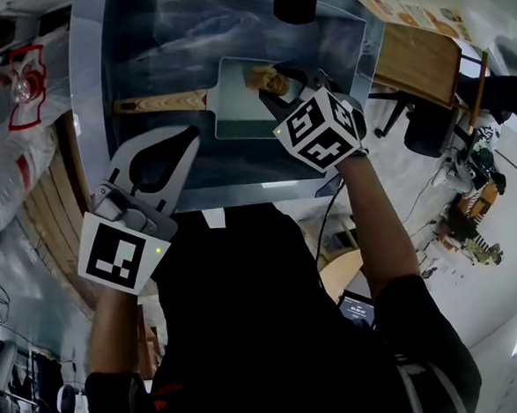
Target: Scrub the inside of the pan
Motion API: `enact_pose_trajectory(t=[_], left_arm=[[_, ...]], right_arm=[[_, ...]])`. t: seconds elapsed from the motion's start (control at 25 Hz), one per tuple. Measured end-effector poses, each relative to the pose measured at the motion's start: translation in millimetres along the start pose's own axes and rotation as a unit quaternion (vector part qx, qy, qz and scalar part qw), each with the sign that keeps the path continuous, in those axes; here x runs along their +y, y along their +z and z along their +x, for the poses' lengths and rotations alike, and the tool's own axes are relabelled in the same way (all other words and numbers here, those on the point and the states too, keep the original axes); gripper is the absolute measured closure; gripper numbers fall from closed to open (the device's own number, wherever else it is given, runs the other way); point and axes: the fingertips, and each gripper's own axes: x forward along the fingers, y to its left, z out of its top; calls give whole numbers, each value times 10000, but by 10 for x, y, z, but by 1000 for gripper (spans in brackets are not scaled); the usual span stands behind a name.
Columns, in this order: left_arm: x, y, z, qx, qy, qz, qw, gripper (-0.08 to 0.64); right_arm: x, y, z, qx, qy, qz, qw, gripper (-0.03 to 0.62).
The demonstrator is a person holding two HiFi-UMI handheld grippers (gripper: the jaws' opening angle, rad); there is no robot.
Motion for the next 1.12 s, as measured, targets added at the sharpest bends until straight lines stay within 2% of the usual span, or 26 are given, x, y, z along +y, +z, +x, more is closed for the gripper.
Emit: enact_pose_trajectory(t=[0.64,0.88,1.12], left_arm=[[-264,86,344,106,-168,95,9998,541],[-246,111,270,60,-103,121,9999,541],[-176,96,58,12,0,75,10000,541]], right_arm=[[-156,-487,-119,864,-265,-520,9945,399],[-153,-419,-159,681,-274,-403,9965,399],[67,-84,-192,306,-40,-284,9991,399]])
